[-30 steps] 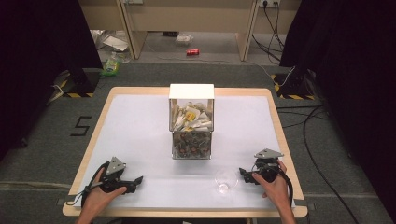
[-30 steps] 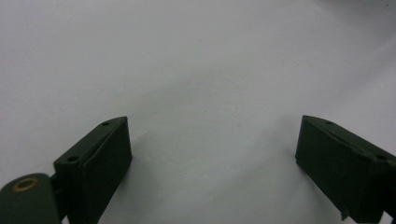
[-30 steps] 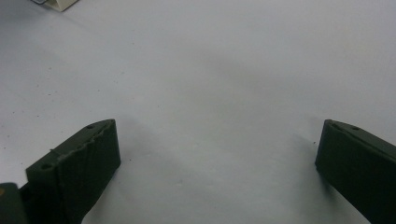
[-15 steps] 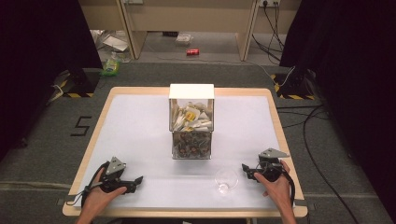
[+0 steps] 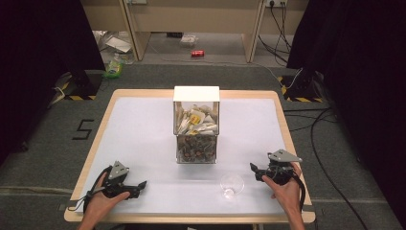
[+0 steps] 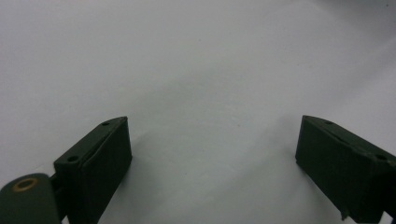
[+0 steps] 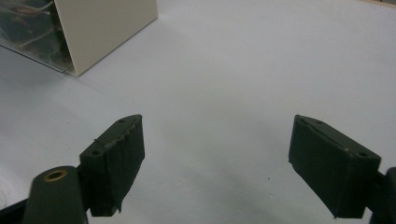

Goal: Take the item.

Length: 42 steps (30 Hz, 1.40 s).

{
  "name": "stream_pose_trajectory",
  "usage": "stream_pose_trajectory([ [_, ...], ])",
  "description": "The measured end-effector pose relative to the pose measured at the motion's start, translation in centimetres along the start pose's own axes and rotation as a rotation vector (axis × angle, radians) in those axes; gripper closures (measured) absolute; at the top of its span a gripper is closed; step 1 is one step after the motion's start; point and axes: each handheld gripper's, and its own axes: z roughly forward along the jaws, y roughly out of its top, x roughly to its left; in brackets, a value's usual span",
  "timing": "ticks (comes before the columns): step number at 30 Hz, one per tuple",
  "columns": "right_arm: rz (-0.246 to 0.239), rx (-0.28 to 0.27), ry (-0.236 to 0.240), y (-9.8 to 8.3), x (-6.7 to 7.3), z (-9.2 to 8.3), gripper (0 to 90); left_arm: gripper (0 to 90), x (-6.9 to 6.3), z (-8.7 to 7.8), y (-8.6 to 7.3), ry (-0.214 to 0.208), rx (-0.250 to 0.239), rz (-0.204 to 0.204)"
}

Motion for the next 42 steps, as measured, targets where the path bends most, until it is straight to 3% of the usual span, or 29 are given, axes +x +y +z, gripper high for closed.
stream_pose_trajectory([
  [17, -0.001, -0.068, 0.025, 3.3, 1.4, -1.7, 22.6, 9.6, 0.0, 0.0, 0.0, -0.001, -0.001, 0.0],
  [32, -0.097, -0.194, 0.103, 7.3, 4.0, -4.9, 32.7, 9.6, 0.0, 0.0, 0.0, 0.0, -0.002, -0.002],
  [42, -0.153, -0.247, 0.15, 9.4, 5.5, -5.8, 38.1, 9.6, 0.0, 0.0, 0.0, 0.0, 0.0, 0.0],
])
